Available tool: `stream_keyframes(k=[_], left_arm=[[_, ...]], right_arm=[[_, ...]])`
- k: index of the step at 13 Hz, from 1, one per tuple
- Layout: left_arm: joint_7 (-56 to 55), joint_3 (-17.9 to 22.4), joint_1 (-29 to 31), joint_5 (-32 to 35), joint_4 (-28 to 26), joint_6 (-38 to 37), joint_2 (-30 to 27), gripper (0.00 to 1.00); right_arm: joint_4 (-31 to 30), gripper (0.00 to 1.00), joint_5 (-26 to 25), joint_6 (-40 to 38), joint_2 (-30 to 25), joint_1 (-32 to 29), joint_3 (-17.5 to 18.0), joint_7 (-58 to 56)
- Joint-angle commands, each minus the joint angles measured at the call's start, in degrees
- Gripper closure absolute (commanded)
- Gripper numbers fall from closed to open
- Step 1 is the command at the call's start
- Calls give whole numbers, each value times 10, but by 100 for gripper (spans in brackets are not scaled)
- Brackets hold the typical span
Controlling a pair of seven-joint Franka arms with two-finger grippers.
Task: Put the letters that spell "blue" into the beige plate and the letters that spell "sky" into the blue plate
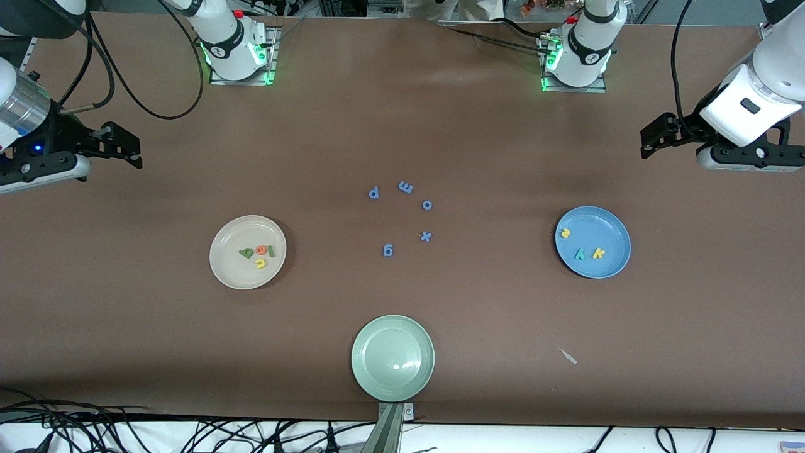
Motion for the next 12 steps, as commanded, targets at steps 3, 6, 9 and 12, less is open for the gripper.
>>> stream_keyframes(k=[3,6,9,12], left_arm=[[-5,-1,1,-7,14,-15,5,0],[-5,-1,1,-7,14,-15,5,0],[-5,-1,1,-7,14,-15,5,0],[-5,-1,1,-7,14,-15,5,0]], right_arm=[[16,0,-1,-17,9,-4,2,4],[17,0,-2,-17,9,-5,2,-3],[16,0,-2,-16,9,-5,2,-3],[16,0,-2,-16,11,-5,2,-3]])
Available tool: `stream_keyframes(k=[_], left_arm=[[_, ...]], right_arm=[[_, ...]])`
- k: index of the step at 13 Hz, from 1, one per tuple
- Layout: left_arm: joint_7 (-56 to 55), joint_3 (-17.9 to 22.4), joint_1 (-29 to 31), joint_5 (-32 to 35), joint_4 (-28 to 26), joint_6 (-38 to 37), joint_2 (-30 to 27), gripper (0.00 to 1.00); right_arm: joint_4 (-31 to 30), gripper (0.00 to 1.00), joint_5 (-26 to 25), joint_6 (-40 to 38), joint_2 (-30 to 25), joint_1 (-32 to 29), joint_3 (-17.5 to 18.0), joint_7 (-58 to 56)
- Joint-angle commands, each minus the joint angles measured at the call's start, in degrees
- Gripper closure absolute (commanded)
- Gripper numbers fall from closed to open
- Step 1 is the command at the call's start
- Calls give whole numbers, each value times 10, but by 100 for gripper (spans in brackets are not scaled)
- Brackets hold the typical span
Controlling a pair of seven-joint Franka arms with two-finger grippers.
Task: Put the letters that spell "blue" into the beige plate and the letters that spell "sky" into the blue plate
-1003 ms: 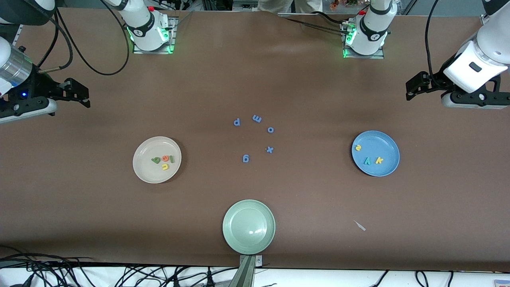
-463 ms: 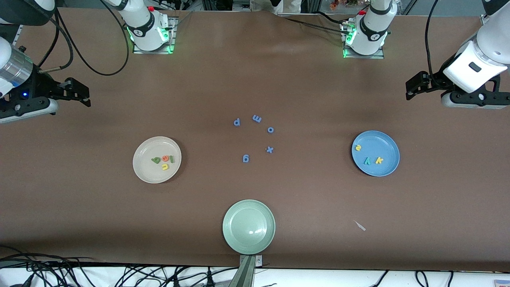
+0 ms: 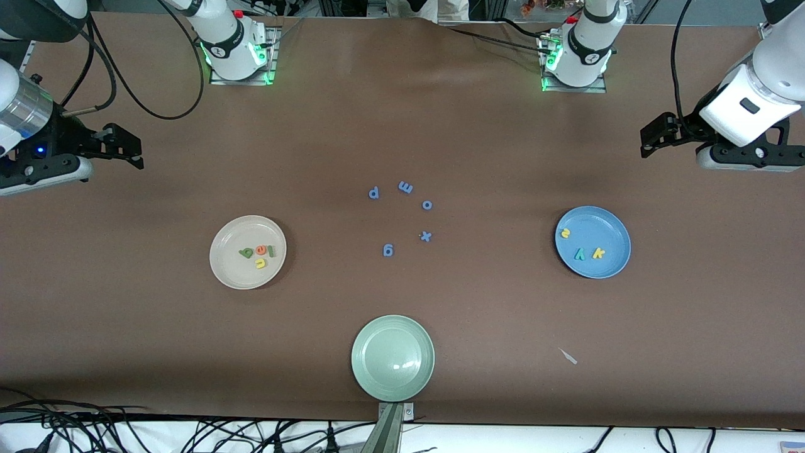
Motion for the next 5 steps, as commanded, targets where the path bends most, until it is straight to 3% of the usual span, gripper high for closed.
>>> stream_keyframes(k=[1,5], left_arm=[[-5,-1,1,-7,14,-12,5,0],[-5,-1,1,-7,14,-12,4,0]], right_arm=[[16,0,-2,-15,8,-5,2,-3],[17,0,-6,-15,8,-5,2,-5]])
